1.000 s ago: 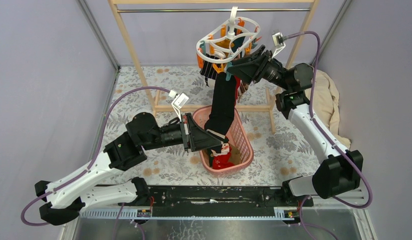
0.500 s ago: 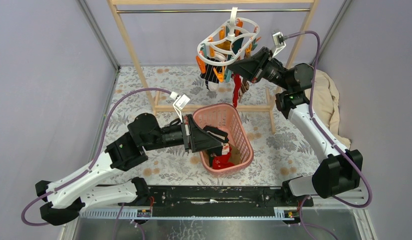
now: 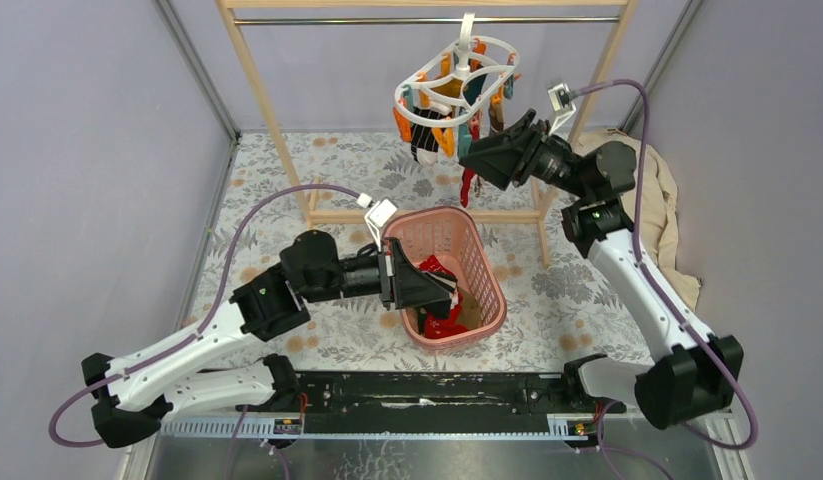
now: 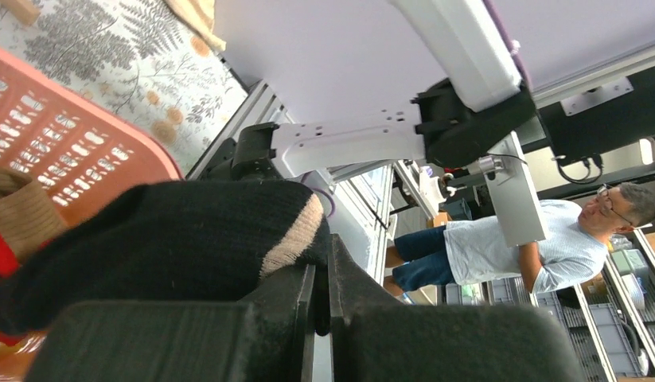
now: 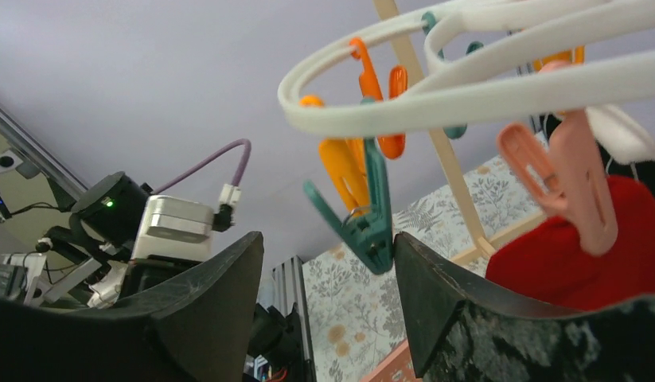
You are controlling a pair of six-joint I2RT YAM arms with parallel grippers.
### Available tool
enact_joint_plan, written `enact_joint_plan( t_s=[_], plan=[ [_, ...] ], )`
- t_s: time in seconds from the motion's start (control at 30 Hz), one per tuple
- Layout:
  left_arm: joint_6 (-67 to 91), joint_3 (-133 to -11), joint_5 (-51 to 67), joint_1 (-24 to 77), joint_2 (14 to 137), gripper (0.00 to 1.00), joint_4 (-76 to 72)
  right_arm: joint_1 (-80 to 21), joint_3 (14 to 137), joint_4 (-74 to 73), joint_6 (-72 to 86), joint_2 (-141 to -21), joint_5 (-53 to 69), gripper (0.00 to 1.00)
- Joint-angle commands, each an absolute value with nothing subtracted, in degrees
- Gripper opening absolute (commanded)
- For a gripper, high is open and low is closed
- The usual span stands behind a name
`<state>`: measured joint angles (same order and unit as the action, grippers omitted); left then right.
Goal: Remove the socks clipped to the hanger
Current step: Place the sock in the bin.
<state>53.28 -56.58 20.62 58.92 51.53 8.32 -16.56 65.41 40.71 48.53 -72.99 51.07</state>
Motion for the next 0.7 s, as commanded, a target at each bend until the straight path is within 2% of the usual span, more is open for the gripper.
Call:
enact_joint_plan(
  t_s=[0.0, 0.4, 0.57, 0.67],
  plan=[
    [52.74, -54.72, 21.53, 59.39, 53.2, 0.06, 3.0, -16.78, 63.54, 32.41, 42.38, -65.85, 50.92, 0.69],
    [48.49, -50.63, 17.18, 59.34, 59.12, 0.07, 4.79, -16.8, 57.48, 4.74, 29.66, -50.89, 46.03, 0.73],
    [45.7, -51.88, 12.24, 59.33, 63.98, 0.25, 10.65, -16.78, 56.73, -4.09, 25.58, -49.01, 42.0, 0.73],
    [43.63, -53.37, 10.35, 59.33, 67.7, 0.3, 13.94, -16.77, 56.24, -6.04, 24.67, -48.78, 40.9, 0.73]
  ],
)
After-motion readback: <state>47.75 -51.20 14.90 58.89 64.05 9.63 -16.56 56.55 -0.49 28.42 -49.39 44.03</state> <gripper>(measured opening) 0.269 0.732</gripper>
